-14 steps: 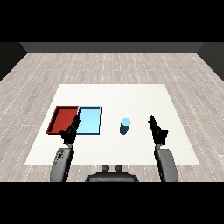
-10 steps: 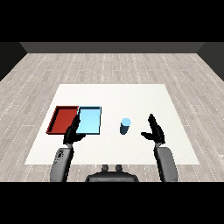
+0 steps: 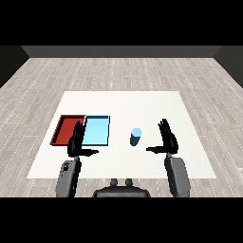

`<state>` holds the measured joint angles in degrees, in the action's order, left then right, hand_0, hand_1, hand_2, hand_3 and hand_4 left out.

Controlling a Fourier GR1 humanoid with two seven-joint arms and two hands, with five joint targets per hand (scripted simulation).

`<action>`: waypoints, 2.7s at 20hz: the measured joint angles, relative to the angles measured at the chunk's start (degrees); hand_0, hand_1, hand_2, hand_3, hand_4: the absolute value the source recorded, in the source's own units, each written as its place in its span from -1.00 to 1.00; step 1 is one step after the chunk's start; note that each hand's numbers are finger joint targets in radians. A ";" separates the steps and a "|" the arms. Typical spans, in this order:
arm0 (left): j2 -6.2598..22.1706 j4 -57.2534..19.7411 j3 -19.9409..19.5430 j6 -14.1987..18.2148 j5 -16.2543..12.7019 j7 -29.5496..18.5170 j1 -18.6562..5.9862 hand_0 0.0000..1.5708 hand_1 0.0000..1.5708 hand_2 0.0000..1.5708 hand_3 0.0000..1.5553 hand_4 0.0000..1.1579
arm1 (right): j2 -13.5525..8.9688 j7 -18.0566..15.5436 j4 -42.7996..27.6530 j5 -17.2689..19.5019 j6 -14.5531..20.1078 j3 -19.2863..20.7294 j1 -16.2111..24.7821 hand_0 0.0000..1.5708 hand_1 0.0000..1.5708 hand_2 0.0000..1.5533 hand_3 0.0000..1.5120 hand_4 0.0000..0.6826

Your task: Pick the blue can and put it in the blue box

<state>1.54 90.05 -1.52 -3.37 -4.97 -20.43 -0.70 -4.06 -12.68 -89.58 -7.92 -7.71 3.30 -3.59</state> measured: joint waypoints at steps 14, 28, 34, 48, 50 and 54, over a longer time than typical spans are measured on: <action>1.04 -2.11 -2.37 -2.58 -2.94 -5.97 0.22 -1.00 -1.00 -1.00 -1.00 -1.00 | -0.32 -3.40 4.99 -2.14 -2.43 1.94 -1.89 -1.00 -1.00 -1.00 -1.00 -1.00; 0.65 -2.02 -1.86 -1.49 -3.24 -5.32 -0.31 -1.00 -1.00 -1.00 -1.00 -1.00 | 0.59 -1.69 15.42 -4.23 -1.90 2.95 -8.19 -1.00 -1.00 -1.00 -1.00 -1.00; 0.31 0.27 -1.57 -1.23 -3.99 -4.06 0.23 -1.00 -1.00 -1.00 -1.00 -1.00 | 2.17 -1.96 18.84 -3.91 -0.44 2.09 -9.06 -1.00 -1.00 -1.00 -1.00 -1.00; 0.80 0.55 -2.34 -1.29 -4.05 -4.32 0.29 -1.00 -1.00 -1.00 -1.00 -1.00 | 3.47 -7.50 29.62 -4.83 2.10 -1.38 -12.61 -1.00 -1.00 -1.00 -1.00 -1.00; 0.81 0.59 -2.34 -1.65 -4.19 -4.65 0.75 -1.00 -1.00 -1.00 -1.00 -1.00 | 3.39 -7.33 29.96 -5.00 2.11 -1.27 -13.05 -1.00 -1.00 -1.00 -1.00 -1.00; 0.02 0.13 -1.57 -0.96 -3.14 -5.67 1.14 -1.00 -1.00 -1.00 -1.00 -1.00 | 3.80 -7.50 31.04 -6.33 3.61 -3.47 -14.03 -1.00 -1.00 -1.00 -1.00 -1.00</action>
<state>1.56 90.18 -3.09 -4.33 -8.11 -26.10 0.43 -0.26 -20.17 -58.54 -14.25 -4.10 -0.17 -17.62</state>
